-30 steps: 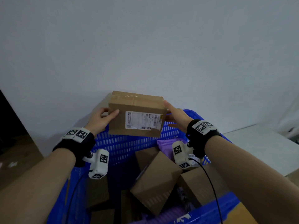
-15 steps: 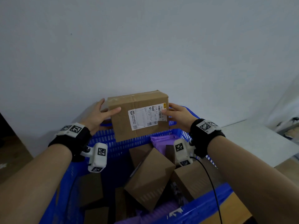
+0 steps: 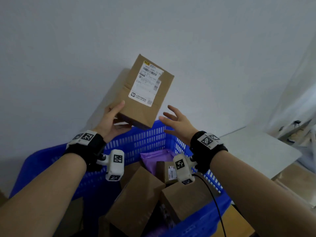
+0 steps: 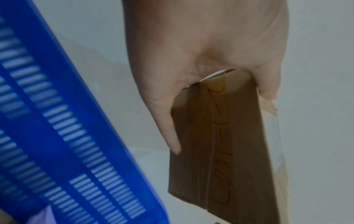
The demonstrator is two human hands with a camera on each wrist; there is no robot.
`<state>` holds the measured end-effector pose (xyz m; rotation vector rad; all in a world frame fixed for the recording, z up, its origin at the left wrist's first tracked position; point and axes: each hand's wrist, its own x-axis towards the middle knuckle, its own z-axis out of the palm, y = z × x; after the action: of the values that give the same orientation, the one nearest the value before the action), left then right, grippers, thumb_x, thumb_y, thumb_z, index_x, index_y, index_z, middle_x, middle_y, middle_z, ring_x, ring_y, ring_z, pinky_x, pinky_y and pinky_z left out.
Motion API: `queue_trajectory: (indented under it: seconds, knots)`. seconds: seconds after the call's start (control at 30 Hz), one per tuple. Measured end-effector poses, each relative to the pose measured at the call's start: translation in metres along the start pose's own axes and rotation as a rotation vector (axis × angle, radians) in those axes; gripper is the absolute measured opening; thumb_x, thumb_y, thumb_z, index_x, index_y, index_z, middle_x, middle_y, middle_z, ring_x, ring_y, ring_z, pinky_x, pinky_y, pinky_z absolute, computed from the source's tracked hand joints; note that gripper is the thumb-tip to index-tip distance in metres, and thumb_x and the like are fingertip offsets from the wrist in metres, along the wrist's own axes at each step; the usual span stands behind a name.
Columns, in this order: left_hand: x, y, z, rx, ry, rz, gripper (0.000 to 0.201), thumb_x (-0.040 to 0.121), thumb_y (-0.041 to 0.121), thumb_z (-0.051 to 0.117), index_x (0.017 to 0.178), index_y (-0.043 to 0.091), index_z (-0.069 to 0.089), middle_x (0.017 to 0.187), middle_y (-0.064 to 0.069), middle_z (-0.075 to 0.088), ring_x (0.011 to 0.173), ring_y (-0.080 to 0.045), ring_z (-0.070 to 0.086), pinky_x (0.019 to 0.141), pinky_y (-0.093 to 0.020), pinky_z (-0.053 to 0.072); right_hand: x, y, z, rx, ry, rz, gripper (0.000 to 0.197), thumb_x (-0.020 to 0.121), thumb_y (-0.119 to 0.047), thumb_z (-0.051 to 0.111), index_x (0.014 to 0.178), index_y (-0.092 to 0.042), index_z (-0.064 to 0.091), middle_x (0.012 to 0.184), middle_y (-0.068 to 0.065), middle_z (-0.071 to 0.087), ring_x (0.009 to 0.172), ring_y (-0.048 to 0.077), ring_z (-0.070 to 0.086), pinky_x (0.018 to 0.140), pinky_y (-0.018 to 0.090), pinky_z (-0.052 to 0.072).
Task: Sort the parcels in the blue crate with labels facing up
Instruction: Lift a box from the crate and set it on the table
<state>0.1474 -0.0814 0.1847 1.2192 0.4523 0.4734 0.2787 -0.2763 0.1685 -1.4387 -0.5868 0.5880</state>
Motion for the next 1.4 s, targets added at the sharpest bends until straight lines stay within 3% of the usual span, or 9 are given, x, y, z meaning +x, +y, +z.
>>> queue_trajectory:
  seconds: [0.17, 0.3, 0.4, 0.5, 0.67, 0.83, 1.0, 1.2, 1.4]
  knots:
    - [0.022, -0.018, 0.075, 0.06, -0.053, 0.001, 0.08, 0.069, 0.047, 0.075, 0.137, 0.024, 0.039, 0.128, -0.013, 0.053, 0.11, -0.031, 0.059, 0.069, -0.038, 0.057, 0.007, -0.012, -0.056, 0.175, 0.013, -0.093, 0.06, 0.091, -0.009, 0.059, 0.143, -0.029, 0.035, 0.134, 0.005, 0.056, 0.108, 0.023, 0.062, 0.084, 0.038, 0.052]
    - [0.046, -0.029, 0.144, 0.209, -0.06, -0.015, 0.072, 0.072, 0.056, 0.067, 0.132, 0.025, 0.043, 0.117, -0.004, 0.056, 0.11, -0.026, 0.055, 0.076, -0.039, 0.051, 0.018, -0.017, -0.126, 0.21, 0.053, -0.103, 0.063, 0.091, -0.004, 0.058, 0.143, -0.03, 0.035, 0.137, 0.007, 0.053, 0.12, 0.027, 0.056, 0.076, 0.037, 0.057]
    - [0.068, -0.034, 0.193, 0.308, -0.052, 0.003, 0.055, 0.082, 0.053, 0.061, 0.125, 0.021, 0.05, 0.115, 0.004, 0.055, 0.109, -0.017, 0.048, 0.09, -0.042, 0.042, 0.026, -0.02, -0.183, 0.2, 0.089, -0.089, 0.062, 0.09, -0.005, 0.058, 0.142, -0.032, 0.036, 0.135, 0.006, 0.055, 0.12, 0.027, 0.057, 0.081, 0.041, 0.056]
    - [0.092, -0.043, 0.24, 0.428, -0.053, 0.062, 0.049, 0.082, 0.049, 0.063, 0.117, 0.015, 0.061, 0.117, -0.002, 0.063, 0.113, -0.022, 0.054, 0.099, -0.042, 0.043, 0.029, -0.018, -0.24, 0.163, 0.121, -0.075, 0.06, 0.09, -0.006, 0.059, 0.139, -0.035, 0.039, 0.133, 0.005, 0.056, 0.12, 0.026, 0.057, 0.088, 0.045, 0.054]
    - [0.124, -0.069, 0.323, 0.521, -0.197, -0.015, 0.039, 0.088, 0.017, 0.061, 0.125, 0.03, 0.059, 0.112, -0.002, 0.066, 0.094, -0.025, 0.064, 0.077, -0.031, 0.052, 0.028, -0.002, -0.332, 0.067, 0.173, 0.034, 0.065, 0.091, -0.008, 0.059, 0.143, -0.036, 0.034, 0.132, 0.001, 0.058, 0.116, 0.022, 0.058, 0.095, 0.048, 0.049]
    - [0.156, -0.124, 0.389, 0.611, -0.304, -0.23, 0.046, 0.09, 0.01, 0.058, 0.133, 0.023, 0.052, 0.117, -0.007, 0.063, 0.088, -0.031, 0.062, 0.08, -0.04, 0.054, 0.028, 0.038, -0.409, 0.03, 0.232, 0.227, 0.062, 0.09, -0.015, 0.061, 0.142, -0.038, 0.036, 0.119, -0.005, 0.062, 0.117, 0.025, 0.057, 0.105, 0.056, 0.038]
    - [0.178, -0.188, 0.423, 0.682, -0.337, -0.415, 0.045, 0.092, 0.007, 0.055, 0.135, 0.016, 0.05, 0.119, -0.008, 0.061, 0.086, -0.03, 0.062, 0.069, -0.039, 0.054, 0.025, 0.088, -0.456, 0.103, 0.265, 0.39, 0.062, 0.09, -0.014, 0.059, 0.142, -0.038, 0.036, 0.127, 0.0, 0.059, 0.118, 0.029, 0.054, 0.104, 0.057, 0.039]
    - [0.199, -0.273, 0.439, 0.73, -0.39, -0.627, 0.055, 0.092, -0.002, 0.051, 0.141, 0.022, 0.042, 0.122, -0.01, 0.06, 0.093, -0.032, 0.061, 0.081, -0.047, 0.052, 0.017, 0.157, -0.49, 0.215, 0.321, 0.538, 0.061, 0.091, -0.003, 0.052, 0.141, -0.034, 0.038, 0.111, -0.002, 0.063, 0.107, 0.025, 0.057, 0.094, 0.048, 0.047]
    - [0.202, -0.344, 0.437, 0.74, -0.377, -0.743, 0.064, 0.089, -0.006, 0.052, 0.143, 0.025, 0.037, 0.133, -0.007, 0.056, 0.107, -0.031, 0.06, 0.085, -0.05, 0.053, 0.014, 0.213, -0.505, 0.257, 0.321, 0.653, 0.068, 0.089, 0.006, 0.048, 0.141, -0.036, 0.037, 0.124, 0.003, 0.062, 0.118, 0.025, 0.054, 0.099, 0.052, 0.043]
